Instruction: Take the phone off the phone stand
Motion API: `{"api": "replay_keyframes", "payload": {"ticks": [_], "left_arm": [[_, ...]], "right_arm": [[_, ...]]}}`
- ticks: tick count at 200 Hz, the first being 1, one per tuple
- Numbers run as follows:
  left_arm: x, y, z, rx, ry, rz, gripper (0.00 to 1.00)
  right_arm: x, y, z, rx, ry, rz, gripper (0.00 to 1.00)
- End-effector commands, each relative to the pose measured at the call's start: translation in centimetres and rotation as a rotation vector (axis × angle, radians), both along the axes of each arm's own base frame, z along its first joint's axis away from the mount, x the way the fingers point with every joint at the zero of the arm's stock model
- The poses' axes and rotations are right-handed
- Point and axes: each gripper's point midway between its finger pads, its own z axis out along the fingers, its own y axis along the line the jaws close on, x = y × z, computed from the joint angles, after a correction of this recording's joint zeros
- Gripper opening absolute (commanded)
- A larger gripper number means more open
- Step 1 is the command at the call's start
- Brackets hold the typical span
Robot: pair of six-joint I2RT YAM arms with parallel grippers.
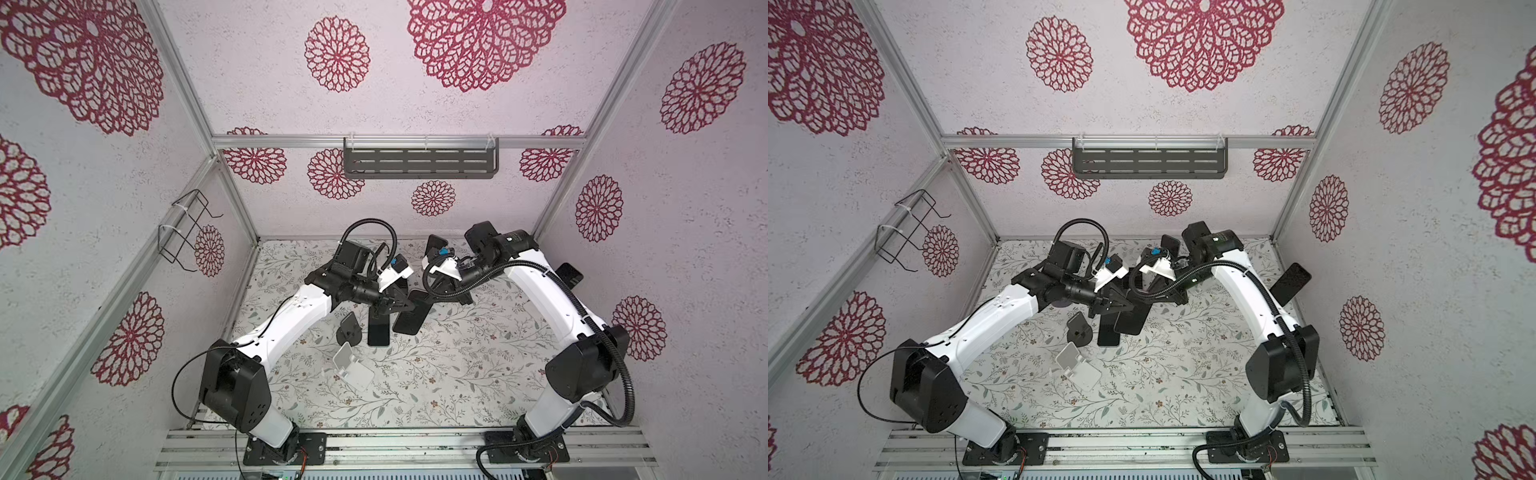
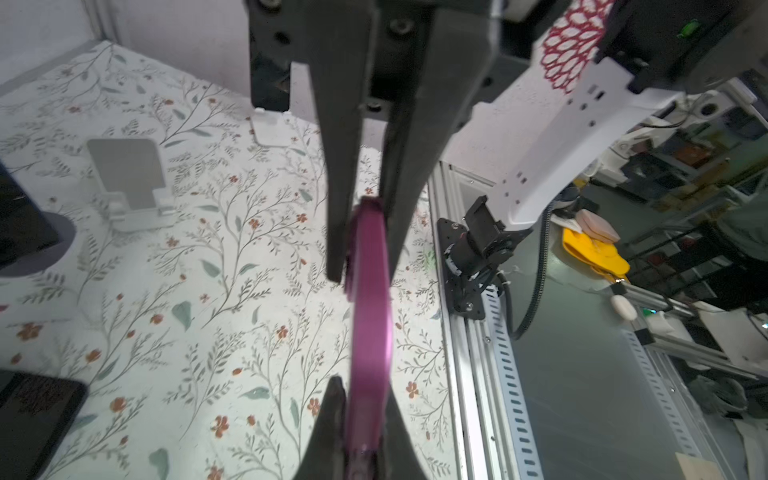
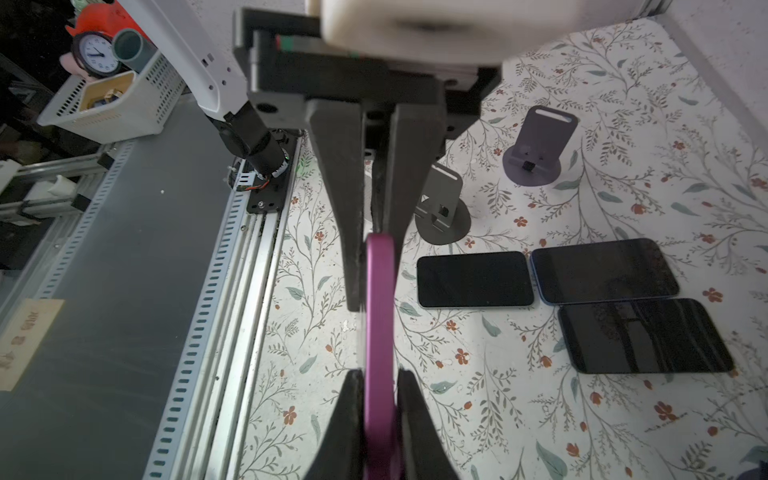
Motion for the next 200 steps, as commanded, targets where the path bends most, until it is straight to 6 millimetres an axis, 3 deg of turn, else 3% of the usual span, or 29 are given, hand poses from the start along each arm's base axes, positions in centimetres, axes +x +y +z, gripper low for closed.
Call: {"api": "replay_keyframes", "payload": {"ticks": [1, 13, 25, 33, 42, 57, 77, 105, 145, 170, 200], "left_arm": [[-0.2, -0.3, 0.3, -0.012, 0.003, -0.019, 0.00], [-0.2, -0.4, 0.4, -0.014, 0.003, -0.020, 0.00], [-0.2, -0.3, 0.7, -0.018, 0.003, -0.010, 0.00], [0.0, -0.3, 0.8, -0.024, 0.006, 0.004, 0.00], [0.2, -0.3, 1.0, -0.035, 0.017, 0.026, 0.00], [0.8, -0.2, 1.0, -0.060, 0.042, 0.071, 0.00], [2.1, 0.2, 0.7, -0.077, 0.079, 0.170, 0.00], [3.9, 0.8, 1.2, -0.134, 0.174, 0.307, 0.00], [5.6, 1.7, 0.9, -0.199, 0.372, 0.483, 0.00], [5.3, 1.7, 1.1, -0.271, 0.461, 0.491, 0.00], [4.7, 1.4, 1.5, -0.318, 0.515, 0.457, 0.00]], "right_arm": [[-0.5, 1.0, 2.9, 0.109, -0.054, 0.051, 0.00], [-0.4, 1.1, 2.9, 0.108, -0.050, 0.045, 0.01], [0.1, 1.0, 2.8, 0.102, -0.039, 0.022, 0.37], [0.6, 0.8, 2.6, 0.097, -0.031, -0.005, 0.55], [1.4, 0.3, 2.5, 0.102, -0.021, -0.041, 0.66], [2.5, -1.0, 2.9, 0.151, 0.008, -0.104, 0.76], [4.2, -2.8, 3.2, 0.223, 0.078, -0.235, 0.77], [5.9, -3.2, 2.2, 0.258, 0.173, -0.409, 0.76], [5.8, -3.3, 0.8, 0.415, 0.286, -0.524, 0.70], [6.4, -3.3, -0.3, 0.492, 0.396, -0.602, 0.63], [5.2, -1.9, -1.5, 0.495, 0.471, -0.530, 0.63]]}}
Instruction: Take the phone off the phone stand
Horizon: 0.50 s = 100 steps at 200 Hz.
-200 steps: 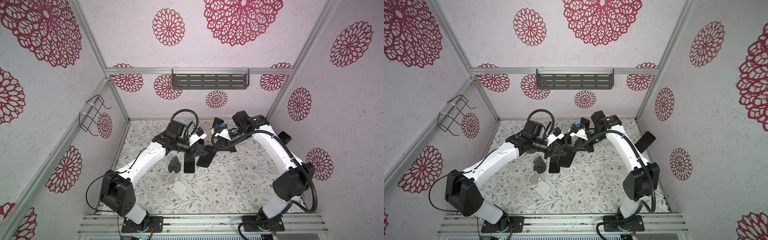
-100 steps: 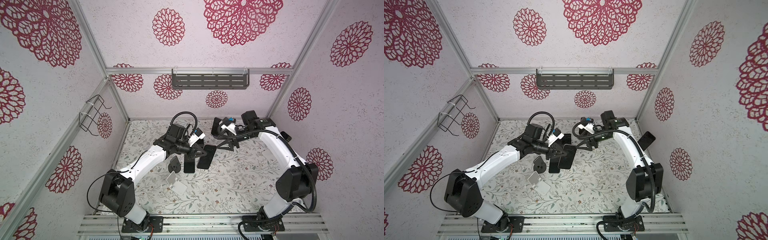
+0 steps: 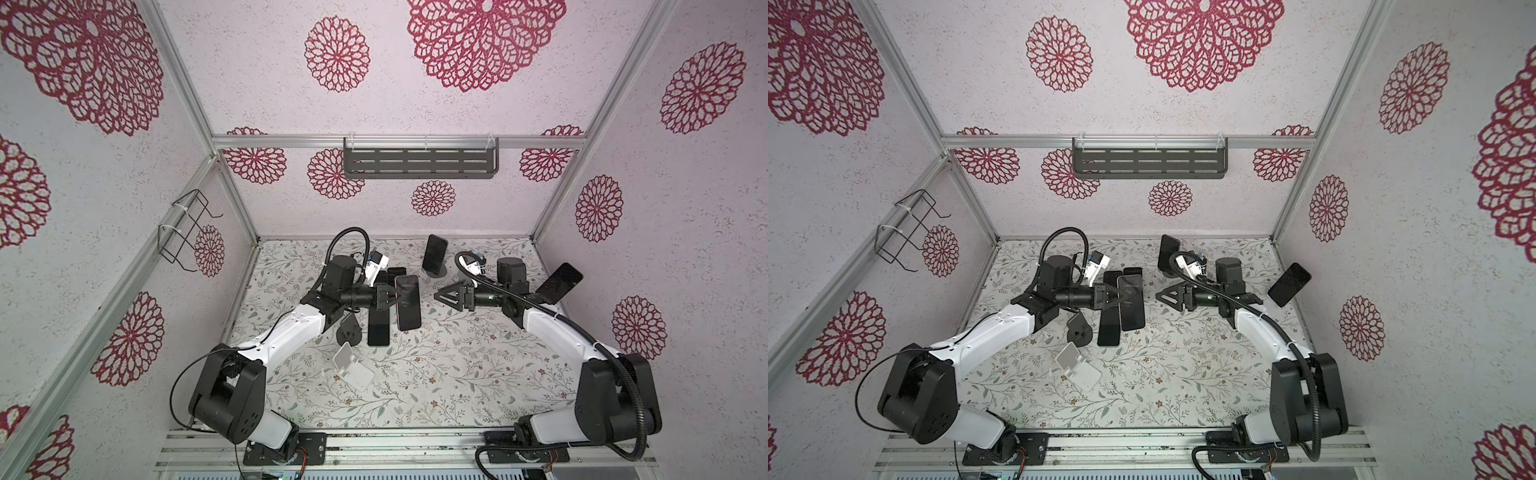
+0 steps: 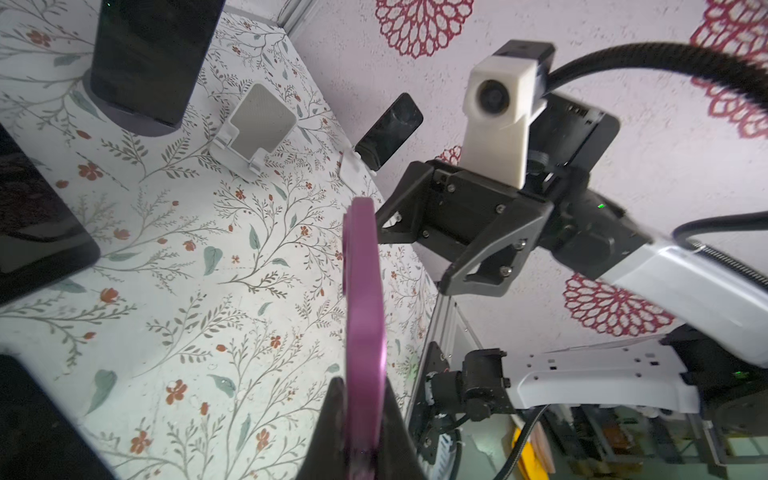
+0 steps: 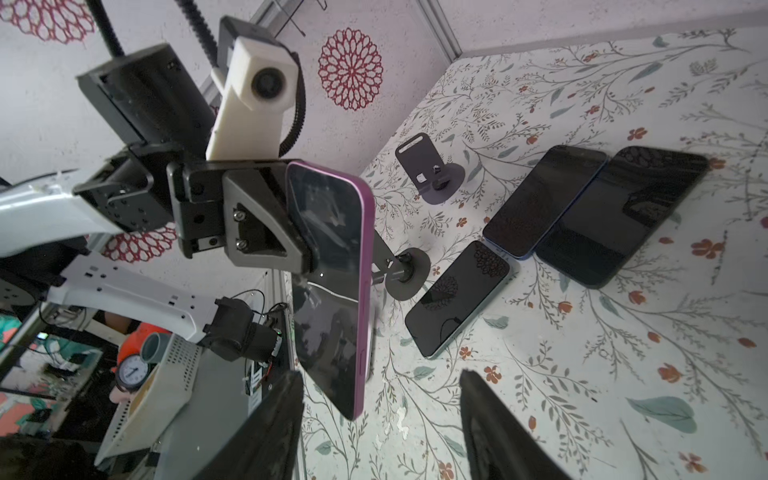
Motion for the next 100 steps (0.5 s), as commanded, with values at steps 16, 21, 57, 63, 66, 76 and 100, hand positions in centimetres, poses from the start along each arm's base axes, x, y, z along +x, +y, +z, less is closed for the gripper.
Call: {"api": "replay_keyframes", "payload": {"ticks": [16, 21, 57, 63, 66, 76, 100], "left_arm": [[-0.3, -0.7, 4.5, -0.161, -0.030, -0.033, 0.00], [-0.4, -0.8, 4.6, -0.170, -0.030, -0.042, 0.00], [-0.7, -1.1, 5.0, -0.207, -0.022, -0.069, 0.00], [-0.7, -1.1, 5.1, -0.209, -0.023, -0.070, 0.00], [-0.7, -1.1, 5.1, -0.208, -0.023, -0.069, 0.00], [-0.6, -1.0, 5.1, -0.206, -0.024, -0.064, 0.00], [-0.2, -1.0, 4.8, -0.201, -0.021, -0.053, 0.00]], "right_arm": [[-1.1, 2.7, 3.3, 0.144, -0.030, 0.124, 0.64], [-1.4, 3.1, 3.3, 0.157, -0.028, 0.149, 0.65], [-1.6, 4.1, 4.4, 0.275, 0.012, 0.226, 0.64], [-1.7, 4.2, 4.8, 0.299, 0.010, 0.238, 0.63], [-1.8, 4.1, 5.0, 0.308, 0.007, 0.242, 0.62], [-2.3, 4.1, 6.0, 0.355, -0.011, 0.269, 0.60], [-2.4, 4.6, 6.1, 0.398, 0.073, 0.333, 0.53]]}}
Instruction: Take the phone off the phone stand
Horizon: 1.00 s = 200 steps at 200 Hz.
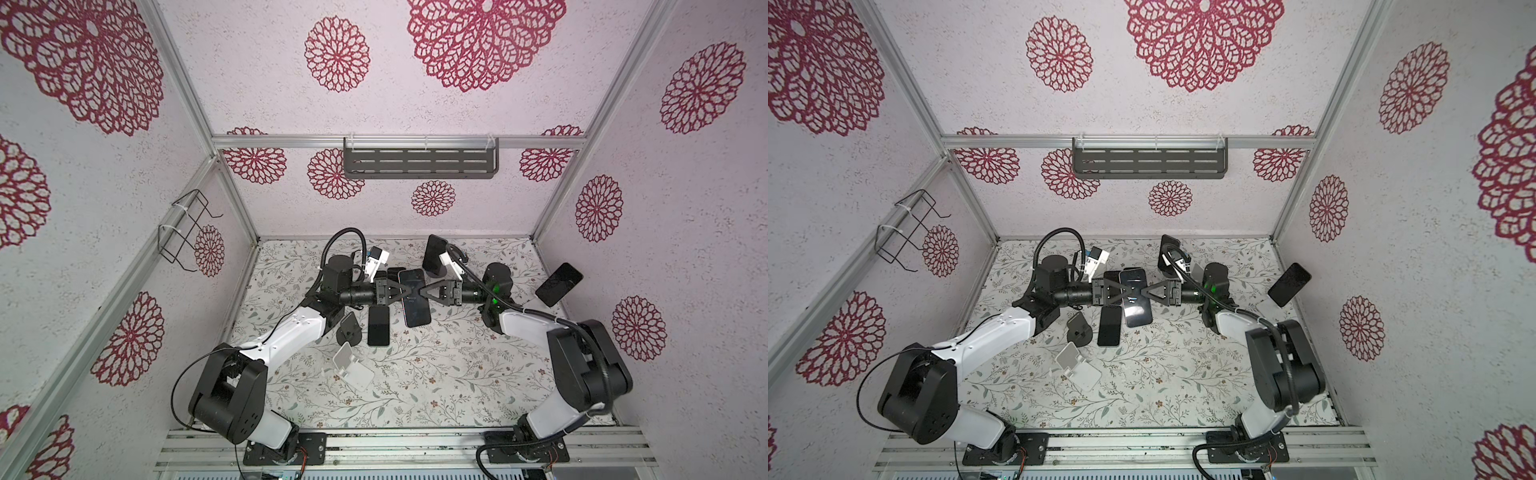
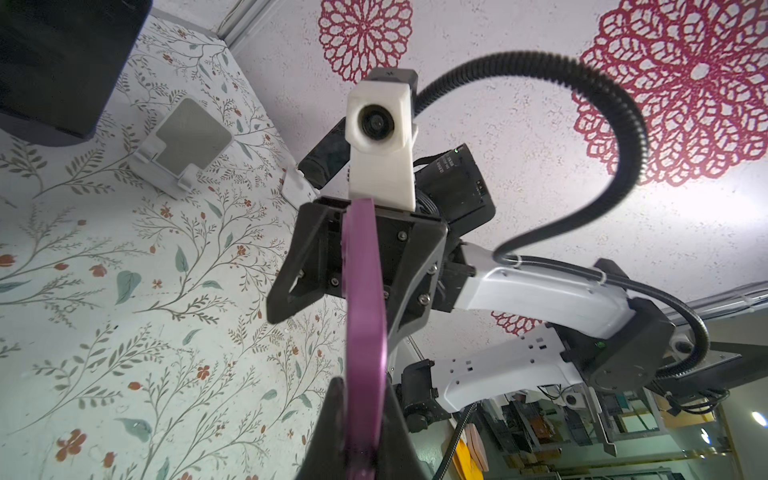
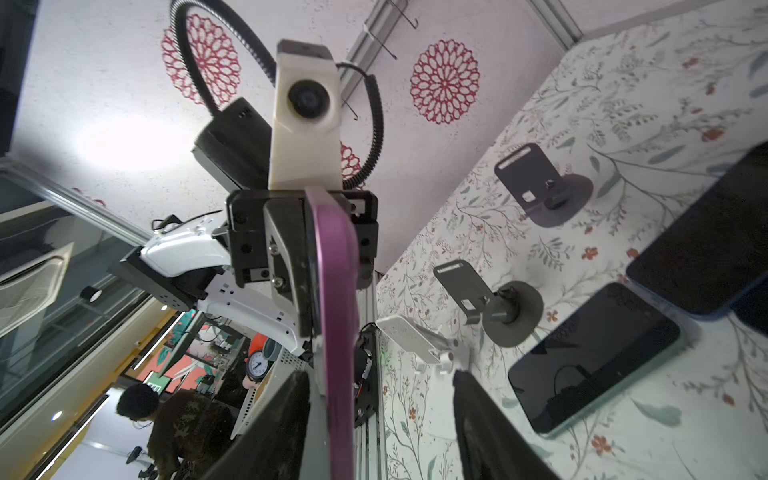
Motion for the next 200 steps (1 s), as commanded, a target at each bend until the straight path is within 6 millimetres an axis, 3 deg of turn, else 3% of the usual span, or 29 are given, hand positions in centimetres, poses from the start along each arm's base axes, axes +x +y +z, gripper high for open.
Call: {"api": "replay_keyframes", "payload": {"ticks": [1, 60, 119, 171, 200], "left_arm": [[0.3, -0.1, 1.5, -0.045, -0.040, -0.004, 0.00], [1.0, -0.2, 1.3, -0.045, -0.036, 0.012, 0.00], [1.9, -0.3, 1.4, -0.052, -0.030, 0.023, 0.00], [1.6, 0.1, 2.3, -0.057, -0.060, 0.033, 0.42], [1.7, 1.0, 2.9, -0.049, -0.084, 0.065, 0.55]], "right_arm": [[-2.5, 0.0, 3.8, 0.107, -0.078, 0.125, 0.53], [-3.1, 0.7, 3.9, 0.100, -0.096, 0.163, 0.50], [-3.3, 0.7, 4.8, 0.101, -0.100, 0.173, 0.21], [-3.1, 0.7, 7.3, 0.120, -0.130, 0.177, 0.00], [-2.7, 0.8, 9.1, 0.147, -0.147, 0.163, 0.00]]}}
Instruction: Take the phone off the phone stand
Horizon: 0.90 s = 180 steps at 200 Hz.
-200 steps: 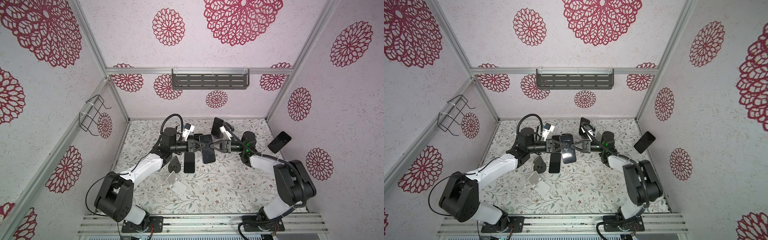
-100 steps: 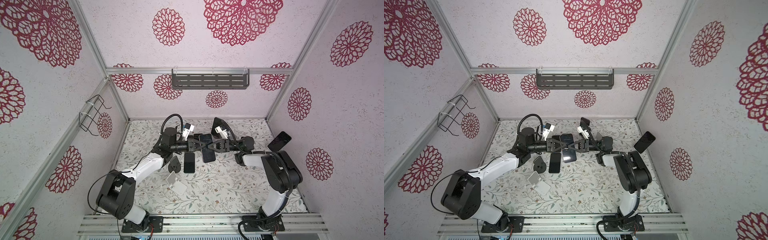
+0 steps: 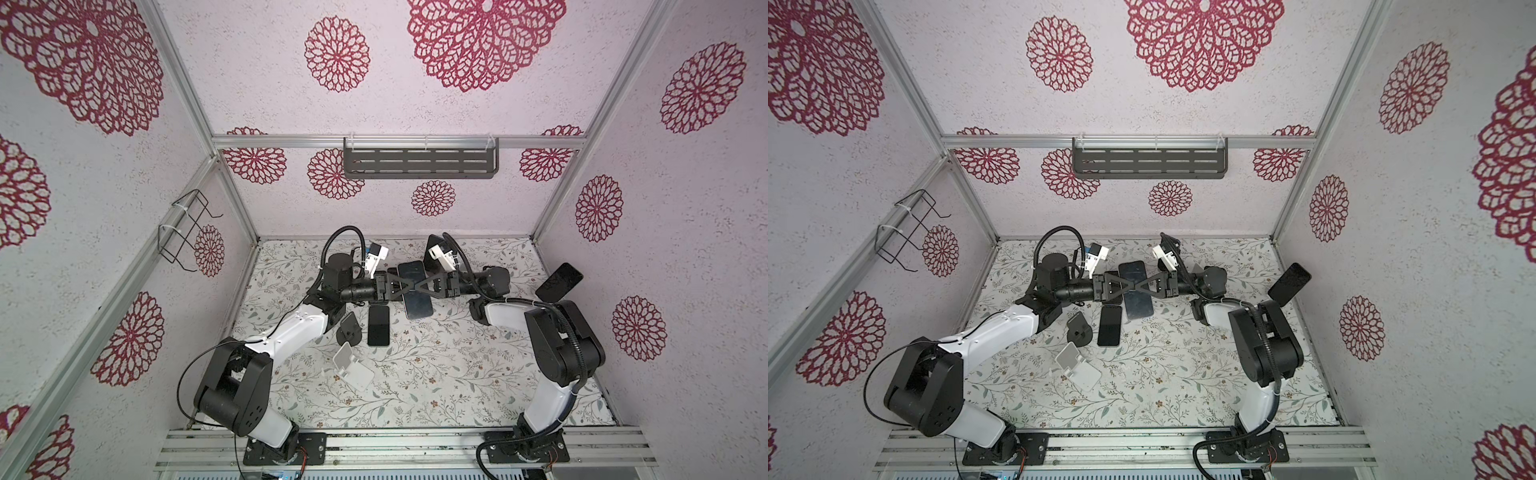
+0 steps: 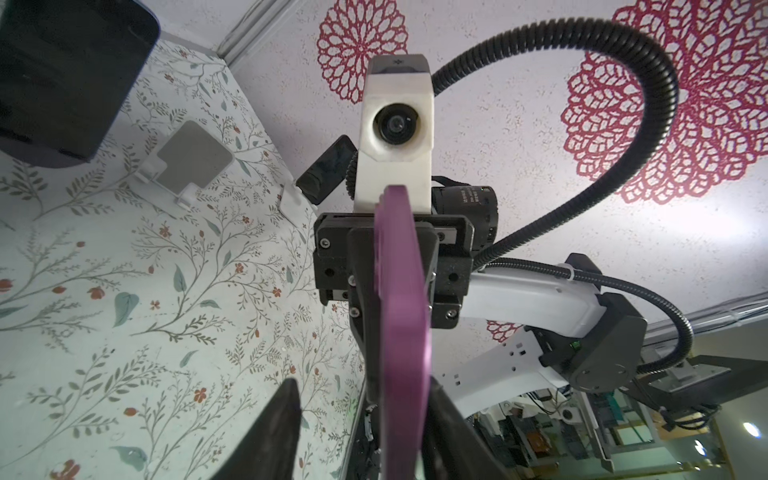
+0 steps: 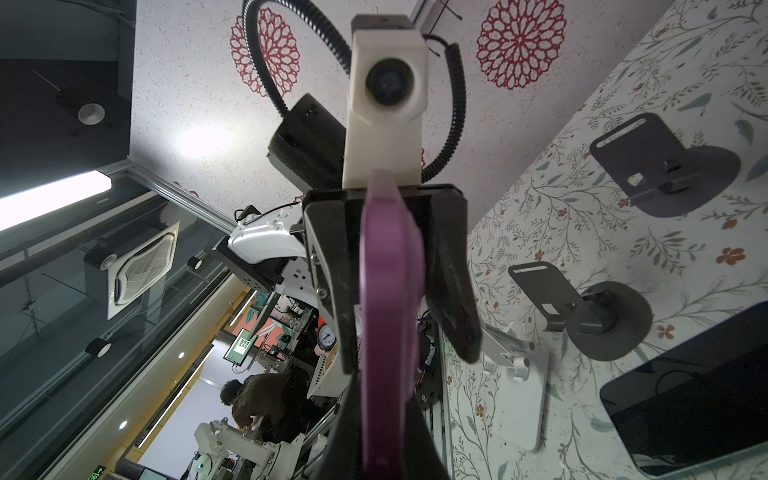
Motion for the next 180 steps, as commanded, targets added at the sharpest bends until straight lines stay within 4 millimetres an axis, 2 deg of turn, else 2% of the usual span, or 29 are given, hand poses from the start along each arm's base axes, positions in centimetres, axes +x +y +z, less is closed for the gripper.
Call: {"api": "replay_keyframes", "payload": {"ticks": [1, 33, 56, 65, 76, 87, 97, 133, 153, 180], "left_arm": [[0.2, 1.1, 2.6, -0.020, -0.076, 0.039, 0.55], [0.5, 2.8, 3.2, 0.002, -0.083, 0.086, 0.60], [0.6, 4.3, 3.8, 0.022, -0.097, 0.125, 0.63], [0.5, 4.9, 3.9, 0.033, -0.099, 0.142, 0.64], [0.4, 5.6, 4.0, 0.054, -0.101, 0.169, 0.64], [0.4, 6.3, 3.7, 0.084, -0.092, 0.208, 0.65], [0.6, 7.1, 2.9, 0.136, -0.064, 0.256, 0.65], [0.2, 10.7, -0.3, 0.324, 0.025, 0.443, 0.65], [-1.0, 12.6, -1.0, 0.377, 0.025, 0.519, 0.64], [-3.0, 15.2, -1.9, 0.439, 0.018, 0.611, 0.64]], "right_arm": [[-1.3, -0.6, 5.7, 0.103, -0.200, -0.023, 0.00], [0.4, -0.4, 6.8, 0.106, -0.191, -0.094, 0.00], [2.7, -0.3, 5.7, -0.032, -0.217, -0.270, 0.00], [2.8, -0.3, 5.9, -0.086, -0.248, -0.305, 0.00], [2.4, -0.4, 6.8, -0.069, -0.244, -0.302, 0.00], [2.4, -0.5, 6.5, -0.067, -0.201, -0.297, 0.00], [2.7, -0.5, 5.1, -0.097, -0.169, -0.309, 0.00], [4.2, -0.7, -2.5, -0.195, 0.048, -0.350, 0.00], [5.0, -0.7, -6.8, -0.247, 0.143, -0.381, 0.00], [5.6, -0.6, -11.5, -0.310, 0.258, -0.403, 0.00]]}}
